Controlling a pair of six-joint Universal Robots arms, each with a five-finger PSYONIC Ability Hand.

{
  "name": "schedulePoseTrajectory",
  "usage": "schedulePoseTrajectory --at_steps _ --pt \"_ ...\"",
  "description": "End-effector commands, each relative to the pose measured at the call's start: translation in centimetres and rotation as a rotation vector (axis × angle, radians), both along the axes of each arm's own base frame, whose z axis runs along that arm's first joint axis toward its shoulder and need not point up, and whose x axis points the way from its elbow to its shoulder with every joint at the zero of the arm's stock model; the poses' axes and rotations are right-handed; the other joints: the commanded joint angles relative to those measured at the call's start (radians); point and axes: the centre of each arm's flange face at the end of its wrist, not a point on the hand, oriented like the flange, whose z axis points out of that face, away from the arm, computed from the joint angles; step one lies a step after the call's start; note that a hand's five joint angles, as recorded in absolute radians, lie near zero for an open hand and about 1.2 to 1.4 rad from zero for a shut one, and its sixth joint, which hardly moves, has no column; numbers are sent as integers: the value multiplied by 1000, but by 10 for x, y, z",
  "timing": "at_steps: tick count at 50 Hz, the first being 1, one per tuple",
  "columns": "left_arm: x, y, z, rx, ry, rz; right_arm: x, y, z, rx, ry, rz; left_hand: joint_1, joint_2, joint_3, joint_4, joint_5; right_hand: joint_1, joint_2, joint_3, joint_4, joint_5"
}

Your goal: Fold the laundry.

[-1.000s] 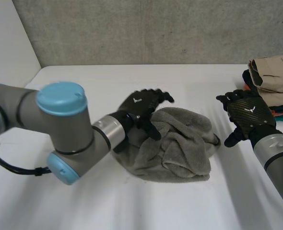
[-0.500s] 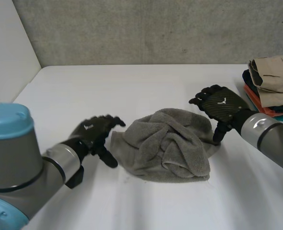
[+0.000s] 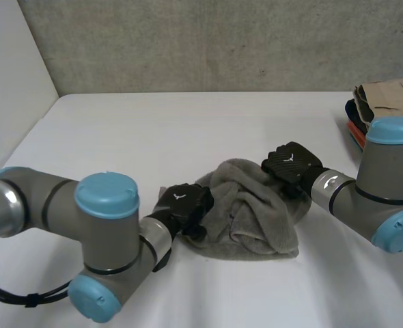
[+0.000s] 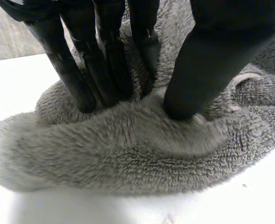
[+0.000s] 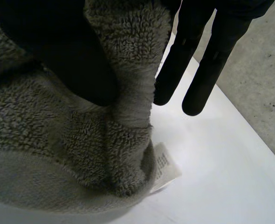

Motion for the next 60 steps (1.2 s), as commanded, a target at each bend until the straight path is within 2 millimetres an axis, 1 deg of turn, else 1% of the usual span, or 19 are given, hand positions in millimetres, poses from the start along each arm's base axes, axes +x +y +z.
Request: schedulePoseTrajectory --at_steps 1,5,6,10,12,16,20,24,30,38,44,45,46,47,48,49,51,55,60 --pt "1 -6 6 -7 -15 41 -4 1 23 -42 -16 -25 343 379 392 388 397 292 234 242 239 257" --pt "15 -21 69 -146 65 146 -9 6 61 -126 -30 -47 343 379 392 388 397 292 234 242 239 257" --pt "24 -27 93 -200 102 184 -11 8 74 -150 -36 -54 343 379 392 388 397 292 234 242 239 257" --pt "46 -37 144 -306 176 249 -20 27 125 -217 -47 -83 343 379 392 388 397 292 234 242 239 257" --pt "54 -35 163 -344 202 265 -27 43 158 -257 -55 -102 343 379 392 388 397 292 234 242 239 257" --pt "64 -28 187 -386 216 255 -34 67 200 -322 -77 -112 343 379 392 388 397 292 234 242 239 257" --pt "70 -23 194 -382 196 221 -40 82 222 -365 -91 -118 343 379 392 388 397 292 234 242 239 257" --pt "71 -23 189 -359 181 211 -39 80 222 -365 -87 -130 343 379 392 388 397 292 234 242 239 257" --pt "64 -37 163 -312 139 210 -13 49 180 -293 -33 -97 343 379 392 388 397 292 234 242 239 257" --pt "43 -112 106 -409 -62 194 15 -17 110 -340 16 -178 343 379 392 388 397 292 234 242 239 257" --pt "24 -167 90 -561 -91 206 26 -73 65 -552 -27 -318 343 379 392 388 397 292 234 242 239 257" --pt "23 -172 89 -579 -82 214 27 -77 61 -581 -30 -327 343 379 392 388 397 86 29 36 34 52" --pt "22 -177 90 -592 -75 219 29 -82 57 -625 -36 -336 343 379 392 388 397 -398 -456 -448 -450 -432" --pt "21 -180 90 -608 -69 220 30 -82 55 -635 -34 -338 343 379 392 388 397 -551 -609 -601 -604 -585" --pt "20 -185 89 -632 -64 216 31 -82 52 -647 -32 -334 79 115 128 124 133 -930 -988 -980 -982 -964" --pt "20 -185 87 -632 -64 216 31 -82 51 -642 -31 -333 -55 -18 -6 -10 0 -930 -988 -980 -982 -964" --pt "21 -186 85 -630 -63 221 32 -78 48 -622 -26 -325 -827 -791 -779 -783 -773 -930 -988 -980 -982 -964" --pt "22 -177 78 -591 -77 212 25 -63 49 -565 10 -326 -875 -839 -826 -830 -821 -930 -988 -980 -982 -964" --pt "37 -144 106 -586 -90 211 10 -31 66 -485 56 -315 -843 -807 -794 -798 -789 -930 -988 -980 -982 -964"
